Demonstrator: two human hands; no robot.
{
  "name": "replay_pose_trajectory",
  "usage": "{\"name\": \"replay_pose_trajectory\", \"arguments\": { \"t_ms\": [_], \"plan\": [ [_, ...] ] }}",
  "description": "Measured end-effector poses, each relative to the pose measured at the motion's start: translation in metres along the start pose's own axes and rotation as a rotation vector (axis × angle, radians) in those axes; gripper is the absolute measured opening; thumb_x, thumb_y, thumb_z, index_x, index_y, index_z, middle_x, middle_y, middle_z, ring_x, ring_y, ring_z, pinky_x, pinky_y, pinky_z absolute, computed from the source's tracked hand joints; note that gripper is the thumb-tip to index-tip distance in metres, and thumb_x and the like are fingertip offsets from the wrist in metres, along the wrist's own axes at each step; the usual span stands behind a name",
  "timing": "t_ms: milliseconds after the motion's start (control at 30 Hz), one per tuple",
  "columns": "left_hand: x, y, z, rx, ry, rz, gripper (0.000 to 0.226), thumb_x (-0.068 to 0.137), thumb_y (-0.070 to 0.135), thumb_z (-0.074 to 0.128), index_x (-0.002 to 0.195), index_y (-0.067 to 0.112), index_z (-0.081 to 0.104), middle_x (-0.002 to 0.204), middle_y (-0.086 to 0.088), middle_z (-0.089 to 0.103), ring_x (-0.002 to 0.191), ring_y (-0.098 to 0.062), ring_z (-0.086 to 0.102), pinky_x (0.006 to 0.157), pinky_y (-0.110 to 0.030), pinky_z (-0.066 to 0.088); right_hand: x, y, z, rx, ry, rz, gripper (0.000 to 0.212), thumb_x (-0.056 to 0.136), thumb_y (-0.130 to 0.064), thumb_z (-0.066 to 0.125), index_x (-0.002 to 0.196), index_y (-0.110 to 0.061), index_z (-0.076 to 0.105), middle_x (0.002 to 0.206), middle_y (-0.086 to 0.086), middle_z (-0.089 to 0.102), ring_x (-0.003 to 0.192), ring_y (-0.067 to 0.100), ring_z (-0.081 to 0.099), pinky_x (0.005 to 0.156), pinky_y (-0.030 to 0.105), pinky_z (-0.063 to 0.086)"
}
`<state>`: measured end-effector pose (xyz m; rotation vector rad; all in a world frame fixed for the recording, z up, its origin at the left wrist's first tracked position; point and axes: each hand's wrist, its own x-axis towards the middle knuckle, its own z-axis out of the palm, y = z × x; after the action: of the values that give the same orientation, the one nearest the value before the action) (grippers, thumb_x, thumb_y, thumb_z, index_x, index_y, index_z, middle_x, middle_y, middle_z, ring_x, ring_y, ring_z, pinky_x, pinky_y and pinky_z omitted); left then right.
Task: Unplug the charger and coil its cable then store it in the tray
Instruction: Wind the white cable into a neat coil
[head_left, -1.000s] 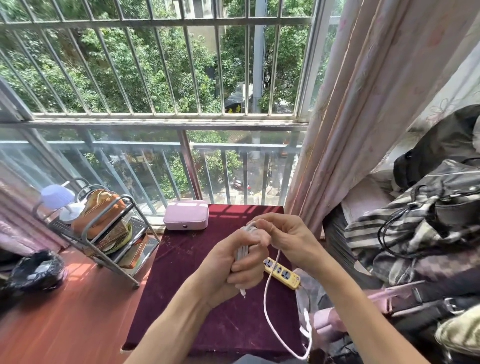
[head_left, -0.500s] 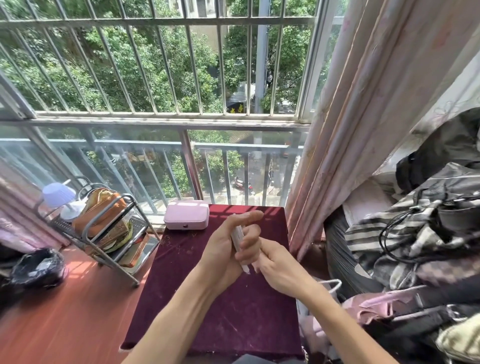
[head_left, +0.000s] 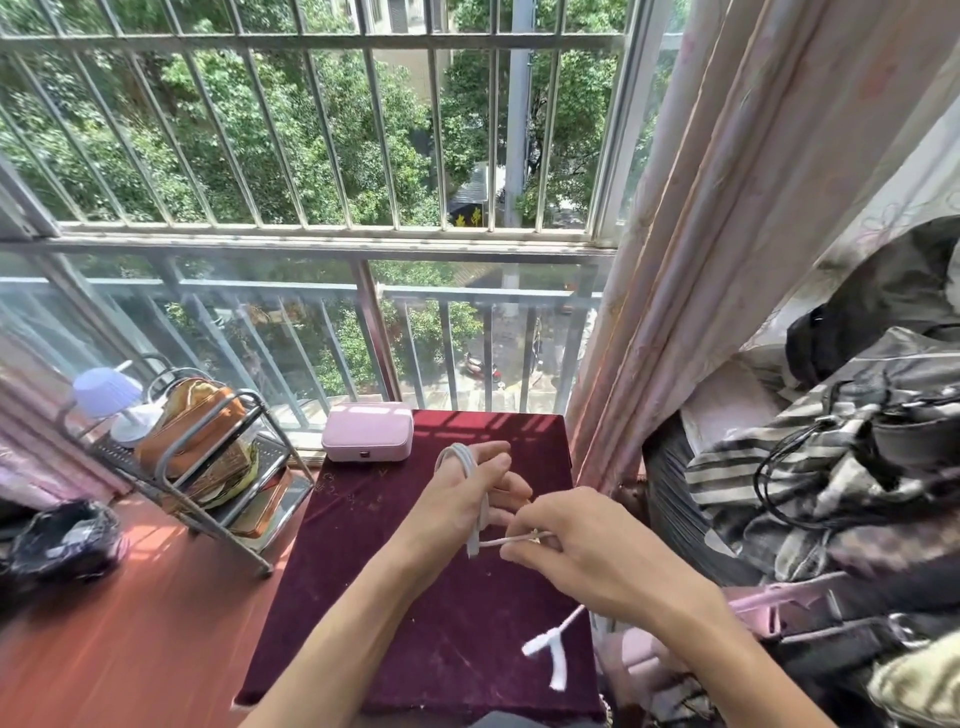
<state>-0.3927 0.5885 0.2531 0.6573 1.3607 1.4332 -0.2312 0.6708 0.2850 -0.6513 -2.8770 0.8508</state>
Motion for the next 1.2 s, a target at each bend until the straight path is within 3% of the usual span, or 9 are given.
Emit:
{"name": "replay_pose_trajectory", "arguments": {
  "t_ms": [167,300,433,600,733,900,1033,1133,1200],
  "plan": [
    [-0.016,0.008,0.001,0.173,-0.173,-0.063,0.033,0.106,0.030,0.051,0.130,0.009,0.056,0.077,-0.011,0.075,0.061,-0.021,0.071,0.061,-0.034,0.061,0.000,0.004,-0.021,0.105,0.057,-0.073,0.026,0.089,-0.059,0.067,0.094,-0.036,0.078,0.072,-0.025,0.064,0.072,-0.002,0.062,0.062,0.015,0.044],
    [-0.025,0.016,0.010,0.355,-0.329,-0.061,0.065,0.101,0.066,0.032,0.102,0.021,0.079,0.053,-0.003,0.064,0.036,-0.011,0.049,0.043,-0.029,0.034,0.006,0.009,-0.033,0.232,0.081,-0.123,0.020,0.087,-0.055,0.076,0.096,-0.039,0.080,0.071,-0.030,0.058,0.062,-0.004,0.056,0.062,0.008,0.041],
    [-0.026,0.012,0.012,0.113,-0.413,-0.176,0.088,0.095,0.077,0.014,0.131,0.013,0.063,0.043,-0.001,0.044,0.028,-0.008,0.028,0.035,-0.020,0.025,0.017,0.015,-0.040,0.328,0.074,-0.119,0.017,0.085,-0.055,0.079,0.091,-0.039,0.081,0.067,-0.017,0.059,0.056,-0.002,0.055,0.055,0.009,0.042],
    [-0.027,0.013,0.010,-0.154,-0.533,-0.189,0.078,0.096,0.072,0.033,0.102,0.002,0.067,0.035,0.008,0.034,0.025,-0.003,0.024,0.032,-0.017,0.018,0.029,0.024,-0.035,0.495,0.083,-0.145,0.010,0.093,-0.038,0.078,0.096,-0.030,0.083,0.067,-0.024,0.066,0.060,-0.006,0.058,0.060,0.007,0.043],
    [-0.028,0.018,0.008,-0.363,-0.623,-0.194,0.062,0.102,0.059,0.035,0.095,0.004,0.063,0.036,0.011,0.040,0.025,0.001,0.032,0.030,-0.016,0.017,0.036,0.027,-0.023,0.648,0.152,-0.125,0.040,0.089,-0.064,0.069,0.099,-0.028,0.083,0.078,0.014,0.074,0.066,0.015,0.059,0.062,0.039,0.048],
    [-0.027,0.026,0.011,-0.561,-0.679,-0.177,0.048,0.104,0.047,0.043,0.089,0.004,0.059,0.035,0.004,0.027,0.025,-0.009,0.021,0.031,-0.018,0.018,0.040,0.035,-0.001,0.713,0.159,-0.098,0.025,0.103,-0.047,0.061,0.110,-0.032,0.081,0.094,-0.002,0.082,0.088,0.020,0.077,0.081,0.033,0.061],
    [-0.023,0.030,0.012,-0.684,-0.662,-0.164,0.054,0.107,0.048,0.028,0.087,0.005,0.054,0.038,0.002,0.026,0.026,-0.010,0.011,0.031,-0.021,0.020,0.044,0.038,0.012,0.760,0.173,-0.102,0.032,0.101,-0.059,0.058,0.109,-0.035,0.079,0.091,0.032,0.072,0.080,0.049,0.068,0.079,0.066,0.053],
    [-0.019,0.029,0.009,-0.652,-0.622,-0.198,0.059,0.104,0.057,0.025,0.082,0.009,0.051,0.037,0.003,0.029,0.027,-0.010,0.013,0.031,-0.023,0.015,0.043,0.040,0.015,0.712,0.244,-0.081,0.036,0.098,-0.067,0.056,0.102,-0.038,0.078,0.079,0.009,0.071,0.071,0.025,0.059,0.073,0.051,0.051],
    [-0.017,0.026,0.007,-0.638,-0.596,-0.227,0.060,0.104,0.059,0.025,0.080,0.010,0.050,0.036,0.006,0.038,0.028,-0.010,0.018,0.032,-0.023,0.013,0.042,0.043,0.018,0.683,0.272,-0.068,0.027,0.103,-0.052,0.058,0.103,-0.034,0.078,0.085,-0.012,0.075,0.082,0.004,0.067,0.077,0.031,0.054]
  ]
}}
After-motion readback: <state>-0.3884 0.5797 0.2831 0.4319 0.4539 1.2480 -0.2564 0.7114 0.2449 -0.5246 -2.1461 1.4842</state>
